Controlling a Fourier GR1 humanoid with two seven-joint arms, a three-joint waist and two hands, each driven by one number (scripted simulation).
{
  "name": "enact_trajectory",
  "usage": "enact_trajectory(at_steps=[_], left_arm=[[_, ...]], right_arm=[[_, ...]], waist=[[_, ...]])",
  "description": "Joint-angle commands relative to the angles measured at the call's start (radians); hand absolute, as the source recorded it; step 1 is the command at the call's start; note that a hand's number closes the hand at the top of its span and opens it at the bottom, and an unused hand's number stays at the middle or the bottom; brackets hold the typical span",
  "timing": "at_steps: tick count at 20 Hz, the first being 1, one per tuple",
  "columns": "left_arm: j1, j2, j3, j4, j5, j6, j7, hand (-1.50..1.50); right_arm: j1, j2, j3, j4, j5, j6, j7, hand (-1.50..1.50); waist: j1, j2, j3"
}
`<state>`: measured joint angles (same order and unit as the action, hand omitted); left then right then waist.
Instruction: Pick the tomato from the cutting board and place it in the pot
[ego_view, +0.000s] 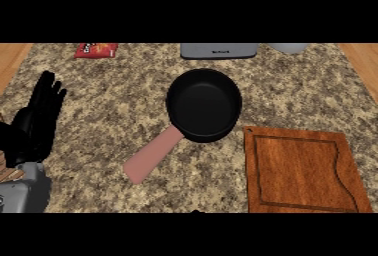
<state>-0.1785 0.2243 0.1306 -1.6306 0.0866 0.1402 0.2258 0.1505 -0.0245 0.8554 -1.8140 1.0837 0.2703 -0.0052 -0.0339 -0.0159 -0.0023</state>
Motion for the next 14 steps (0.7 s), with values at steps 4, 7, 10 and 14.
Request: enact_trajectory(at_steps=[4, 7, 10, 14], left_arm=[[-0.011, 0.01, 0.009, -0.002, -0.005, 0.005, 0.004, 0.0], [0.007, -0.005, 0.005, 0.01, 0.007, -0.008, -0.02, 0.0], [-0.008, -0.015, -0.016, -0.001, -0.01, 0.006, -0.004, 0.0], [-0.021, 0.006, -0.006, -0.003, 0.012, -0.024, 0.015, 0.0]], right_arm=[[-0.039, 0.023, 0.064, -0.288, -0.042, -0.244, 0.208, 1.5], [-0.075, 0.022, 0.041, -0.309, -0.081, -0.316, 0.272, 1.5], [-0.133, 0.021, 0.036, -0.336, -0.025, -0.316, 0.364, 1.5], [-0.276, 0.021, -0.058, -0.378, -0.116, -0.219, 0.491, 1.5]], waist=[[-0.002, 0.0, 0.001], [0.005, 0.006, 0.0], [0.009, 0.006, -0.001], [0.036, 0.014, -0.001]])
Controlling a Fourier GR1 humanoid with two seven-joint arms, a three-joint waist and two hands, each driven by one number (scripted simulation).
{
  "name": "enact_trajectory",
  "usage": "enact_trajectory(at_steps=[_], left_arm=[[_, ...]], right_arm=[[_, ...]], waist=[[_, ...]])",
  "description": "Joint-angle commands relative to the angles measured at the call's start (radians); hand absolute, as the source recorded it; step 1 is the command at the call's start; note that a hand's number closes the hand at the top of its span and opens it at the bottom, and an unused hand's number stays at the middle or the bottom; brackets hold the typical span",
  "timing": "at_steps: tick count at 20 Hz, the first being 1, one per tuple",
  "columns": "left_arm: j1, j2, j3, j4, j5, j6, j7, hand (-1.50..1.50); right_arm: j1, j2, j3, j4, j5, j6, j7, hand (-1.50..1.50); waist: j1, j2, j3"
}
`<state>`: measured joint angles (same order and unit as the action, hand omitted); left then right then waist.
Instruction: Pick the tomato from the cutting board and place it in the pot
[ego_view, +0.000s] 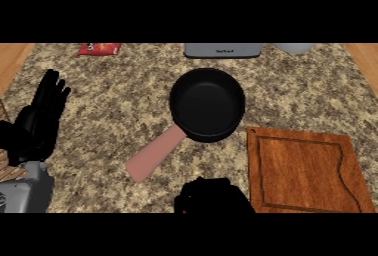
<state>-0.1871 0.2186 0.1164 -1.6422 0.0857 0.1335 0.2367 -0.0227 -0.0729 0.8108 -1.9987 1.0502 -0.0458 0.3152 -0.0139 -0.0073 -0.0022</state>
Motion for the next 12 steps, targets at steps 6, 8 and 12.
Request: enact_trajectory(at_steps=[6, 8, 12], left_arm=[[-0.015, 0.003, -0.004, -0.028, 0.002, -0.009, 0.031, 0.0], [0.006, -0.019, -0.025, -0.032, -0.017, -0.001, 0.0, 0.0], [-0.001, -0.029, -0.023, 0.003, -0.025, -0.001, -0.03, 0.0]], right_arm=[[-0.408, 0.072, -0.128, -0.118, -0.258, 0.075, 0.447, 1.5], [-0.476, 0.072, -0.281, -0.023, -0.391, 0.075, 0.376, 1.5], [-0.579, 0.073, -0.379, 0.181, -0.493, -0.054, 0.282, 1.5]], waist=[[0.028, 0.007, 0.001], [0.031, 0.01, 0.002], [0.035, 0.013, 0.002]])
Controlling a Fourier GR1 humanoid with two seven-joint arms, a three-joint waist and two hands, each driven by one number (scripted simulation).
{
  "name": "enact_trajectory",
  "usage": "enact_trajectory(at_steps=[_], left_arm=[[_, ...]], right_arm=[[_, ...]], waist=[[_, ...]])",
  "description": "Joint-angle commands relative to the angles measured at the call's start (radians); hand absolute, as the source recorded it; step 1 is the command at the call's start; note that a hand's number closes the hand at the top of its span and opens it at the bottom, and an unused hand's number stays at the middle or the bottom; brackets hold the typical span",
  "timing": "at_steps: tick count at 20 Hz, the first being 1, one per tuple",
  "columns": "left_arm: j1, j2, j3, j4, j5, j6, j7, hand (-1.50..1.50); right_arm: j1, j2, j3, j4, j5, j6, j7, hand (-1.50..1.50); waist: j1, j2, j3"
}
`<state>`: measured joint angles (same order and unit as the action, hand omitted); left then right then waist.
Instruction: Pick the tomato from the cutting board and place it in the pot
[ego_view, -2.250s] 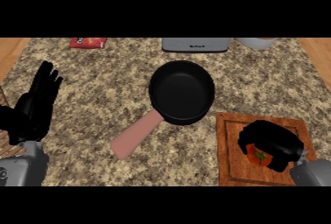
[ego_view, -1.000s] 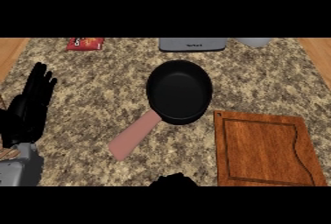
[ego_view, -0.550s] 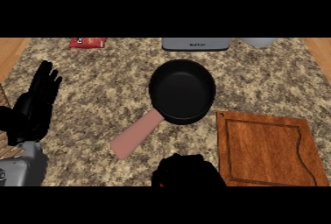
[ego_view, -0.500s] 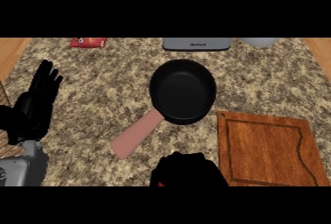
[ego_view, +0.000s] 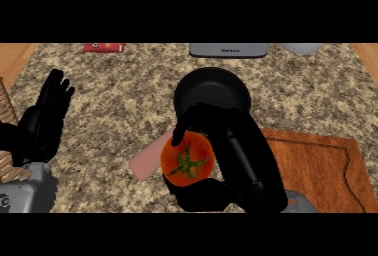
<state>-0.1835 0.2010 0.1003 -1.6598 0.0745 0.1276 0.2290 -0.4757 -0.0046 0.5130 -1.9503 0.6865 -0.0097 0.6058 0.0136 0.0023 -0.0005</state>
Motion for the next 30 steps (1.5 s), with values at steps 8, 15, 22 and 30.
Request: enact_trajectory(at_steps=[8, 15, 22, 30], left_arm=[[-0.104, -0.007, -0.005, 0.046, -0.021, 0.026, 0.046, 0.0], [-0.007, -0.005, 0.008, -0.007, 0.002, -0.012, 0.024, 0.0], [-0.08, 0.029, 0.045, 0.056, 0.014, -0.026, 0.023, 0.0], [-0.023, -0.024, -0.007, 0.013, -0.006, -0.016, -0.001, 0.0]], right_arm=[[-0.295, -0.088, -0.127, 0.497, 0.271, -0.113, -0.158, 1.5], [-0.348, -0.041, -0.227, 0.853, 0.242, -0.223, -0.373, 1.5], [-0.319, 0.003, -0.317, 1.051, 0.018, -0.197, -0.506, -1.5], [-0.372, 0.004, -0.418, 1.123, -0.345, -0.176, -0.739, -1.5]], waist=[[0.007, 0.006, 0.0], [0.005, 0.002, 0.001], [0.011, 0.007, 0.001], [0.03, 0.009, 0.002]])
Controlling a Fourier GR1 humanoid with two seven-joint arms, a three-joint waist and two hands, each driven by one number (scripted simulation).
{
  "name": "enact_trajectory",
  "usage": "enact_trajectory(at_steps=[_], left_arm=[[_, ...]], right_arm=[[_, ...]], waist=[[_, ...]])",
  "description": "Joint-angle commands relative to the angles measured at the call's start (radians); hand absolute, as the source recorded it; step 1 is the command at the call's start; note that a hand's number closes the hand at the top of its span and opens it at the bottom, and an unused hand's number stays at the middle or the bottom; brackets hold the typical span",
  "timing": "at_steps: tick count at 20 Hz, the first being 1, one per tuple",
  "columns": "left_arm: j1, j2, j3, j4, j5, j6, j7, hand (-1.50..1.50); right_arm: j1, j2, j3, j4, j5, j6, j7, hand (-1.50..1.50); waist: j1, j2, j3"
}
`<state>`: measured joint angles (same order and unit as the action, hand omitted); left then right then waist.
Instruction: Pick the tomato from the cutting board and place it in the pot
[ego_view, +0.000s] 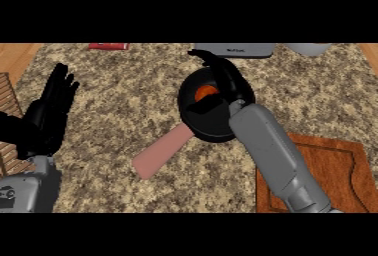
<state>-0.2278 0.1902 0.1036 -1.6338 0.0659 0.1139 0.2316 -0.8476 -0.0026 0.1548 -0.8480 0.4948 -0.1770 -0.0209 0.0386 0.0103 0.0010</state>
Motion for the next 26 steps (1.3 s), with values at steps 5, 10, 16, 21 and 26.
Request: enact_trajectory(at_steps=[5, 10, 16, 21, 26], left_arm=[[0.003, 0.018, 0.028, -0.002, 0.02, -0.015, 0.018, 0.0], [0.086, -0.019, 0.01, 0.019, -0.013, -0.01, -0.075, 0.0], [-0.018, 0.02, 0.048, 0.026, 0.012, -0.014, 0.015, 0.0], [0.062, -0.026, 0.015, -0.007, -0.01, -0.006, -0.04, 0.0], [0.097, -0.008, 0.021, -0.097, 0.002, -0.022, 0.008, 0.0]], right_arm=[[0.006, 0.002, -0.171, -0.001, -0.288, 0.038, -0.173, -1.5], [-0.004, -0.08, -0.248, 0.009, -0.348, 0.146, -0.166, -1.5], [0.059, -0.197, -0.299, -0.001, -0.419, 0.313, -0.229, -1.5], [0.061, -0.328, -0.356, 0.038, -0.473, 0.457, -0.247, -1.5], [0.019, -0.432, -0.391, 0.159, -0.469, 0.54, -0.32, -1.5]], waist=[[-0.027, -0.007, 0.0], [-0.033, -0.009, -0.001], [-0.035, -0.009, -0.001], [-0.034, -0.009, -0.001], [-0.023, -0.008, 0.0]])
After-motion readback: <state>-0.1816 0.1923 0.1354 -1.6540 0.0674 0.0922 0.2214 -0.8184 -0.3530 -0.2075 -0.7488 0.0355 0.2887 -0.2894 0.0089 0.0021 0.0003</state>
